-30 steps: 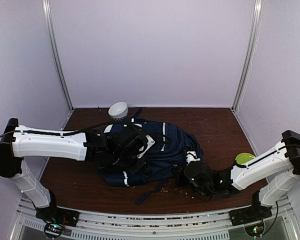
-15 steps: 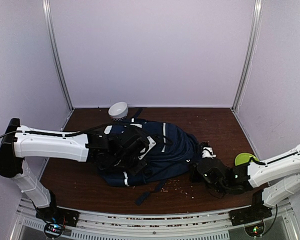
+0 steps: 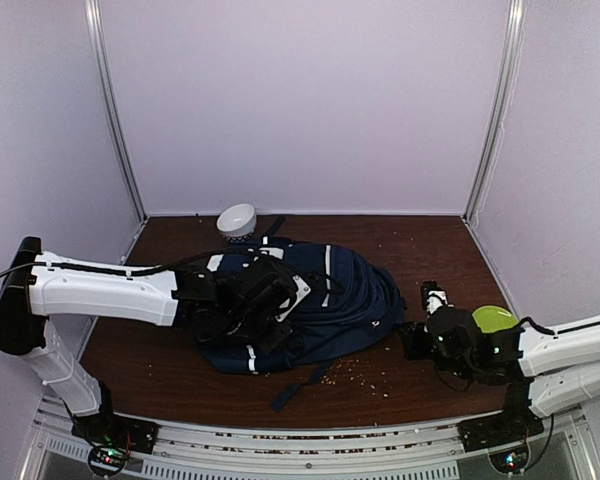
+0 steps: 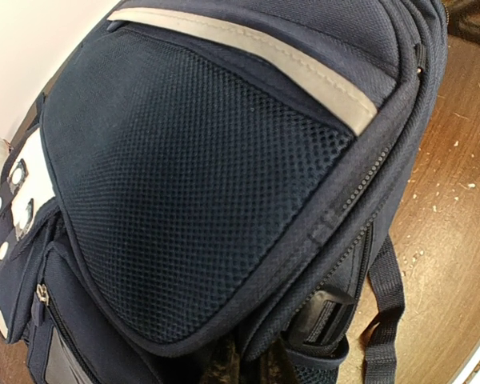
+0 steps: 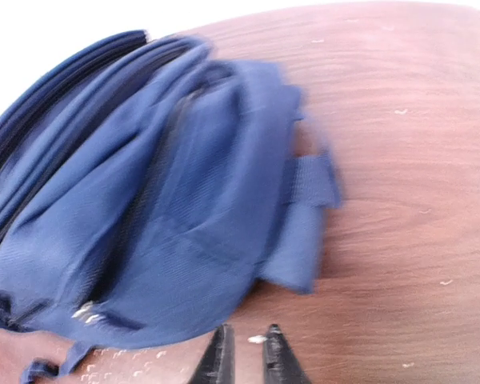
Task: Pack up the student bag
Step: Zip the student bag at the center of the board.
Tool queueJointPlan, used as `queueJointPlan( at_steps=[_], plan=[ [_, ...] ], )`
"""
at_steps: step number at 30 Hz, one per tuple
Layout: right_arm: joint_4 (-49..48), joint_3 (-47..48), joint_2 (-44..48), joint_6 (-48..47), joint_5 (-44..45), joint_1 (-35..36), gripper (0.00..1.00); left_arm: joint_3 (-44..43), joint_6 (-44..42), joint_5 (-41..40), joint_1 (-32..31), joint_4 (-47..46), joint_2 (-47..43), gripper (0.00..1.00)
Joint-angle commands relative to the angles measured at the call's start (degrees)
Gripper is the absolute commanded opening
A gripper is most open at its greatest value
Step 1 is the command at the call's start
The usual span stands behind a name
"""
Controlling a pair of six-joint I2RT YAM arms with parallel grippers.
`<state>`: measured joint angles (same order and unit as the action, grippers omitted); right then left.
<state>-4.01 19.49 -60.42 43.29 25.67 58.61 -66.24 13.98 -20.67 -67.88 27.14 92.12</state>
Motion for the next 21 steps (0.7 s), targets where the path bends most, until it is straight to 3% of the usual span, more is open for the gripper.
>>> queueJointPlan(
  at_steps=[1, 3, 10, 15, 21],
  plan=[
    [-12.6, -2.9, -0.1, -4.0, -5.9, 3.1, 0.27, -0.6, 0.6, 1.3, -0.2, 0.4, -1.7, 0.00],
    [-15.0, -3.4, -1.3, -3.6, -5.3, 4.2, 0.37, -0.8, 0.6, 1.5, -0.2, 0.5, -1.8, 0.00],
    [-15.1, 0.0, -7.3, -3.3, 1.7, 7.9, 0.58, -0.9, 0.6, 1.2, -0.3, 1.1, -2.0, 0.00],
    [-10.0, 4.4, -13.0, -1.2, 8.4, 8.3, 0.58, -0.8, 0.7, 1.1, -0.3, 1.1, -2.1, 0.00],
    [-8.4, 7.4, -16.7, -1.3, 10.1, 8.3, 0.54, -0.5, 0.7, 1.0, -0.3, 1.0, -2.4, 0.00]
  ],
)
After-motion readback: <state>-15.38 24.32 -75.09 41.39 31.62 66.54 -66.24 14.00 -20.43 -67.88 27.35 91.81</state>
